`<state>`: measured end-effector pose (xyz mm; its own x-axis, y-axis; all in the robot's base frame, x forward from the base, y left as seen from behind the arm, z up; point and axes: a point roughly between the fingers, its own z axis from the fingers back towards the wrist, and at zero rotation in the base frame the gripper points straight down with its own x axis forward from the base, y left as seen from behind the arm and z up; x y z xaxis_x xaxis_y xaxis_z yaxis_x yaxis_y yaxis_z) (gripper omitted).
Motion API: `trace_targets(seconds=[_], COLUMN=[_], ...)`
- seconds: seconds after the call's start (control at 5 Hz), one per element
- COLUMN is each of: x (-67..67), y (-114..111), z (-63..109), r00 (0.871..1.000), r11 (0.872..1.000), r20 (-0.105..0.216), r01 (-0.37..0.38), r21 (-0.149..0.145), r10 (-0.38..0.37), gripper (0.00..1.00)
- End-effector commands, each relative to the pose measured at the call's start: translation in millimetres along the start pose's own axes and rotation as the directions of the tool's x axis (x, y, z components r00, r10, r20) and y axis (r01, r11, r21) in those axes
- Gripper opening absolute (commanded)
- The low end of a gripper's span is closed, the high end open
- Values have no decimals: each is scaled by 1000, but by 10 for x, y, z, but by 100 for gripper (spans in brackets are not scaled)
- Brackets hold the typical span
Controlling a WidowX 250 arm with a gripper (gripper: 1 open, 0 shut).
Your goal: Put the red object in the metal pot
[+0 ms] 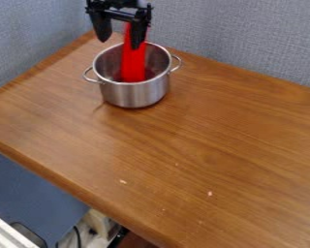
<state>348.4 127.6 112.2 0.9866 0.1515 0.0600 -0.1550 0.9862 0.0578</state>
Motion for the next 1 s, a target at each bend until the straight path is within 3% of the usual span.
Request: trace_targets(seconds=[0.0, 0.8], x=[51, 24], y=[75, -26], z=[170, 21], r00=[999, 999], r11=[1000, 1000], r20=[52, 31], r01=[-14, 16], r21=[14, 18], r10=[13, -16], gripper=[100, 100])
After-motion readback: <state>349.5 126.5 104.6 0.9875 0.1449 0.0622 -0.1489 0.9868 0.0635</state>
